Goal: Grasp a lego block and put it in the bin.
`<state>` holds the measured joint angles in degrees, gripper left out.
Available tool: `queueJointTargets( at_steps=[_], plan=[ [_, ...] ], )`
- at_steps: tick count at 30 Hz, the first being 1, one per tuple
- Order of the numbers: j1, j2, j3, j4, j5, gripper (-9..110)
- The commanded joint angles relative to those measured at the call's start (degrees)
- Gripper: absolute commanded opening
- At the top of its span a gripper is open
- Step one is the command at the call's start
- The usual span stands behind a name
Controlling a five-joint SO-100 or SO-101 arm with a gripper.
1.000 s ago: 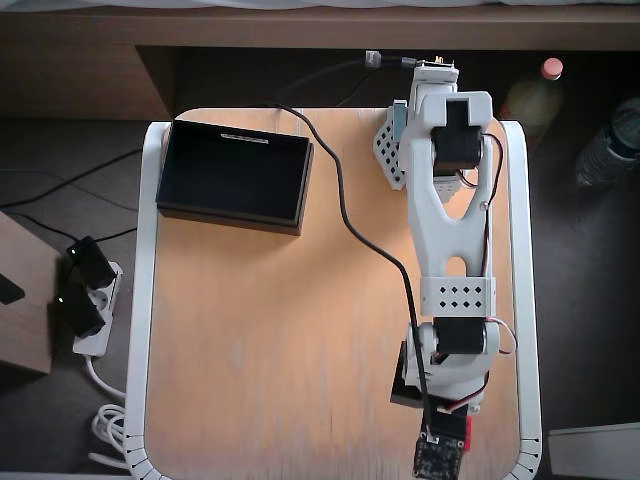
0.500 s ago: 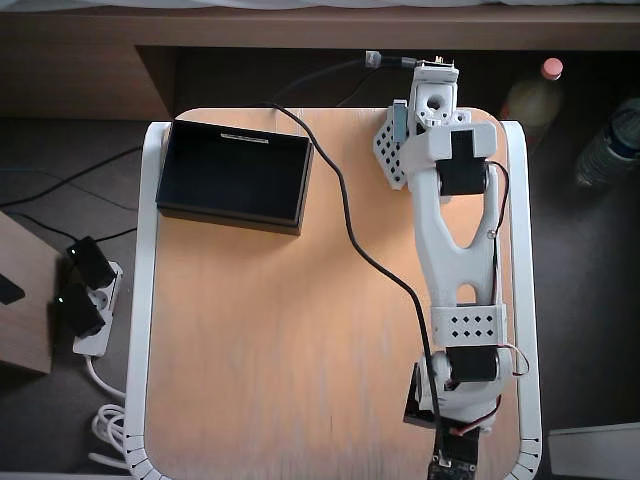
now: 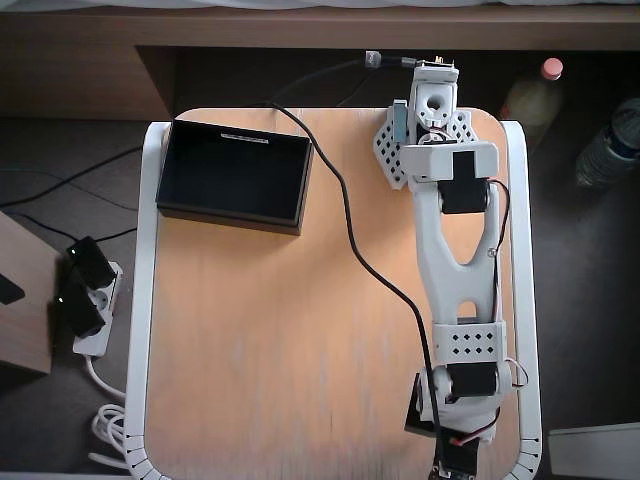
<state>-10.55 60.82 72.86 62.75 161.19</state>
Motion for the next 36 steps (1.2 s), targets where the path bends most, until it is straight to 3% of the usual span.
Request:
queueJointTargets(
  at_steps=[1, 31, 36],
  plan=[
    [-2.02, 1.49, -8.44, -1.49, -0.26, 23],
    [-1.76, -1.76, -8.35, -2.99, -0.53, 21],
    [-1.76, -1.76, -8.35, -3.25, -1.32, 15]
  ],
)
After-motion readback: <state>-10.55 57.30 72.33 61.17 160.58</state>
